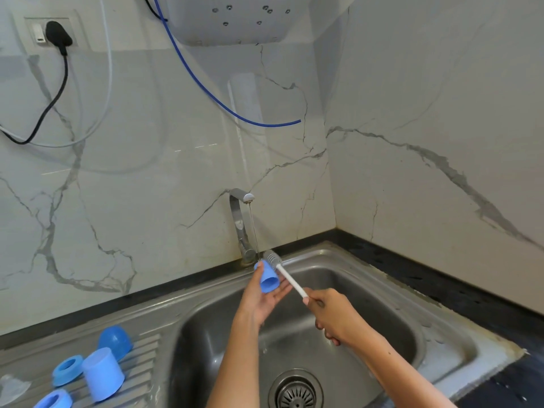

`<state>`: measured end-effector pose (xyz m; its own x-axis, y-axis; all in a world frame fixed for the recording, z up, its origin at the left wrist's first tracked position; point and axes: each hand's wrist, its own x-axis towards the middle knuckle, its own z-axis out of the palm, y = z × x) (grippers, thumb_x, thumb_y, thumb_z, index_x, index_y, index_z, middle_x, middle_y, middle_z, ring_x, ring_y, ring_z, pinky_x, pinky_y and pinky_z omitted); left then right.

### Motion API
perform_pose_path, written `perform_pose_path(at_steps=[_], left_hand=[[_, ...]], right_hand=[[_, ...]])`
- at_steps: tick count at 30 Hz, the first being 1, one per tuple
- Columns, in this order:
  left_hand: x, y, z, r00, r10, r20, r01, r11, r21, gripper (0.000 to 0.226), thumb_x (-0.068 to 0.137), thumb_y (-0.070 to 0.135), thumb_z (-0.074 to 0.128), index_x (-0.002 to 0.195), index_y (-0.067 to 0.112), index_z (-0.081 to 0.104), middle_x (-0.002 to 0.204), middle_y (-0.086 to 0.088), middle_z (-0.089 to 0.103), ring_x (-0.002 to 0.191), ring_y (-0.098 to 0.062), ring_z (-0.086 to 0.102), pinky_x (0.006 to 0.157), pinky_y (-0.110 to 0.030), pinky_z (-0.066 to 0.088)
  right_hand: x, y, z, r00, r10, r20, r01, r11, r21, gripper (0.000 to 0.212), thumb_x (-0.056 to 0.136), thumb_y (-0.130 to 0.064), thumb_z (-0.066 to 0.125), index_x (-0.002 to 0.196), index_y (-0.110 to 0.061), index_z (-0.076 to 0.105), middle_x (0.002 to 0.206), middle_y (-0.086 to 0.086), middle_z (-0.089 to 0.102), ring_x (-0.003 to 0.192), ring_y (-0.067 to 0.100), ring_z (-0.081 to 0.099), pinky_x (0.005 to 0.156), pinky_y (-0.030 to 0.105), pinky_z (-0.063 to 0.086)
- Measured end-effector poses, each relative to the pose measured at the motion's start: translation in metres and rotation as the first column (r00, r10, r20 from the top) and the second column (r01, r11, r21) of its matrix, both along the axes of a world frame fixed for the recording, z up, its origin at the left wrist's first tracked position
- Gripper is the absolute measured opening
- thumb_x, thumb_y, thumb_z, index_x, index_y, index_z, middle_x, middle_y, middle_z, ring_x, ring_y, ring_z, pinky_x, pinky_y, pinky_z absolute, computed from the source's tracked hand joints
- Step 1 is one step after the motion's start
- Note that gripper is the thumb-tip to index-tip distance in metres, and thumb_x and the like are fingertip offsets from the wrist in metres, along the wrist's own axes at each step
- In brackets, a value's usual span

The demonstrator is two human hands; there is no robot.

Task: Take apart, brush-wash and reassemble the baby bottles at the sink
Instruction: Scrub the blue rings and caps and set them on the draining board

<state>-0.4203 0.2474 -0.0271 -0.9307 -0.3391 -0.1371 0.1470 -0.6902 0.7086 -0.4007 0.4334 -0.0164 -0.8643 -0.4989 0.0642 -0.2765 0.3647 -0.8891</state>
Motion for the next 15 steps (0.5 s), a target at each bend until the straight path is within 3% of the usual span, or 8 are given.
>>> perform_pose_path(at_steps=[2, 4, 7, 12, 15], left_hand=[[-0.003, 0.006, 0.003, 0.998, 0.025, -0.058, -0.019, 0.995, 0.102, 0.039, 0.094, 0.030, 0.054, 0.122, 0.004, 0.049, 0.119, -0.027, 0.055, 0.115, -0.042, 0.055, 0.087, -0.054, 0.049], [-0.009, -0.001, 0.004, 0.985, 0.127, -0.112, -0.097, 0.966, 0.241, 0.048, 0.095, 0.035, 0.052, 0.130, 0.004, 0.043, 0.114, -0.027, 0.055, 0.107, -0.041, 0.056, 0.086, -0.057, 0.049], [-0.011, -0.013, 0.004, 0.971, 0.175, -0.161, -0.112, 0.933, 0.341, 0.040, 0.098, 0.033, 0.048, 0.124, 0.003, 0.042, 0.109, -0.026, 0.052, 0.107, -0.041, 0.052, 0.095, -0.062, 0.040], [-0.003, -0.009, 0.007, 0.974, 0.083, -0.211, -0.036, 0.975, 0.220, 0.017, 0.096, 0.011, 0.050, 0.109, -0.001, 0.050, 0.100, -0.021, 0.054, 0.097, -0.034, 0.056, 0.095, -0.061, 0.043], [-0.003, -0.017, 0.006, 0.992, 0.047, -0.118, -0.036, 0.995, 0.090, 0.028, 0.088, 0.001, 0.055, 0.114, -0.006, 0.048, 0.109, -0.025, 0.054, 0.098, -0.034, 0.056, 0.075, -0.053, 0.054]], right_hand=[[-0.001, -0.001, 0.001, 1.000, -0.008, 0.025, 0.008, 1.000, -0.005, 0.035, 0.103, -0.029, 0.039, 0.136, -0.034, 0.049, 0.065, 0.001, 0.045, 0.040, 0.006, 0.032, 0.038, 0.019, 0.034], [0.003, 0.002, 0.001, 0.997, 0.027, 0.076, -0.026, 1.000, -0.014, 0.036, 0.103, -0.029, 0.040, 0.138, -0.034, 0.048, 0.063, 0.000, 0.045, 0.040, 0.006, 0.034, 0.038, 0.019, 0.033], [0.010, 0.007, 0.001, 0.986, 0.076, 0.145, -0.072, 0.997, -0.037, 0.038, 0.103, -0.029, 0.041, 0.140, -0.033, 0.046, 0.060, 0.000, 0.042, 0.039, 0.006, 0.033, 0.037, 0.018, 0.031], [0.002, 0.004, 0.004, 0.989, 0.065, 0.132, -0.062, 0.998, -0.029, 0.039, 0.103, -0.031, 0.040, 0.141, -0.032, 0.046, 0.063, -0.001, 0.044, 0.040, 0.005, 0.034, 0.038, 0.018, 0.033], [-0.001, 0.004, 0.005, 0.993, 0.049, 0.106, -0.046, 0.998, -0.036, 0.037, 0.103, -0.031, 0.039, 0.139, -0.032, 0.048, 0.063, 0.000, 0.044, 0.043, 0.006, 0.035, 0.039, 0.018, 0.034]])
